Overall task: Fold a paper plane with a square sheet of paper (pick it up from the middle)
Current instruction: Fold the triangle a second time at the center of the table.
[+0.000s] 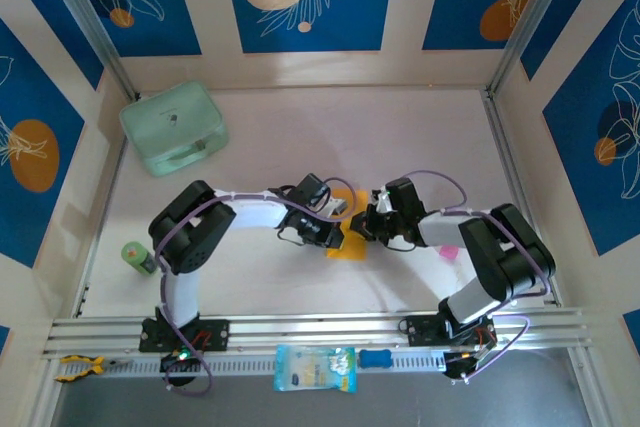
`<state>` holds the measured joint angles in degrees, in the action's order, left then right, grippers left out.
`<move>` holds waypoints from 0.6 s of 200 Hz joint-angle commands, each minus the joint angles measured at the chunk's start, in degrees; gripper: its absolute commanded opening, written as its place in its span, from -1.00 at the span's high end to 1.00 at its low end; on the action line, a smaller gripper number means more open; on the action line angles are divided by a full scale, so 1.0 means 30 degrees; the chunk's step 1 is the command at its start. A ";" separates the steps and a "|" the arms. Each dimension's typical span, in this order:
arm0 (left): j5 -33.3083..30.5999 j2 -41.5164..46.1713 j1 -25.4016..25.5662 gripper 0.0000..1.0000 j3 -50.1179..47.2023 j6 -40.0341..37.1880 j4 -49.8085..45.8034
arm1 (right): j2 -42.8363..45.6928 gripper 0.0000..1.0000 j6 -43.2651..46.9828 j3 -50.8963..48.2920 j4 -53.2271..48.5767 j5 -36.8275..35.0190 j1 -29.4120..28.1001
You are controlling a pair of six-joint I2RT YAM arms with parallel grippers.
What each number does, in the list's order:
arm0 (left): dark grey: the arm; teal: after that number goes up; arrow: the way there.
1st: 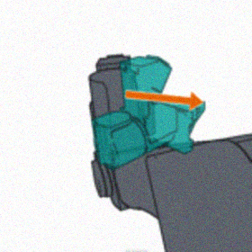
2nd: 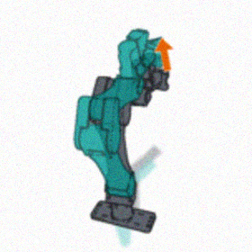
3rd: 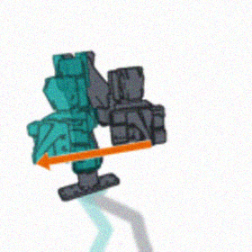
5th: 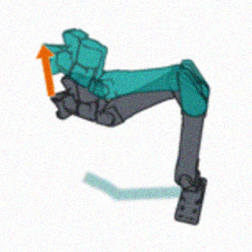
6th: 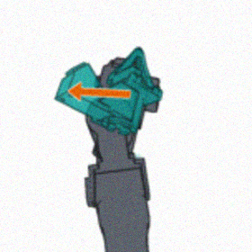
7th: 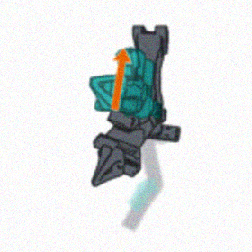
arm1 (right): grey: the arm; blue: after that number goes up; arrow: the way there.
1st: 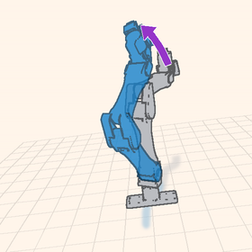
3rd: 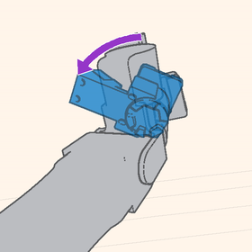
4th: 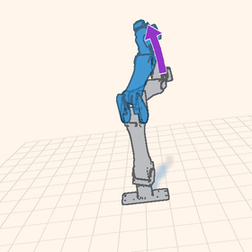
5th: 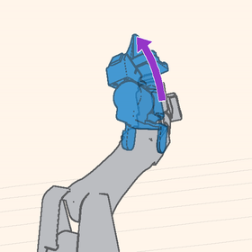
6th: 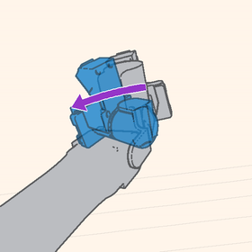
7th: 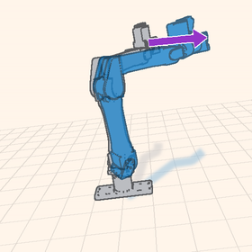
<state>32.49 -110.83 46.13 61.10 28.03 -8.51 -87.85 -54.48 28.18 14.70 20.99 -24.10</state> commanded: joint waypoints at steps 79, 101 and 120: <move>-0.0837 0.0000 -0.0255 0.95 -0.1081 -0.0223 -0.1647 | -0.1985 0.94 -0.1174 -0.0755 0.1111 -0.1300 -0.0669; -0.0752 -0.0130 -0.0320 0.96 -0.1179 -0.0135 -0.1506 | -0.1625 0.94 -0.0641 -0.0517 0.0477 -0.1246 0.0183; -0.0708 -0.0133 -0.0406 0.97 -0.1265 -0.0119 -0.1447 | -0.1428 0.94 -0.0365 -0.0539 0.0425 -0.1000 0.0940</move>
<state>32.93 -110.15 45.71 59.86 28.08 -8.12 -92.14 -57.23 27.31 19.07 20.29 -24.64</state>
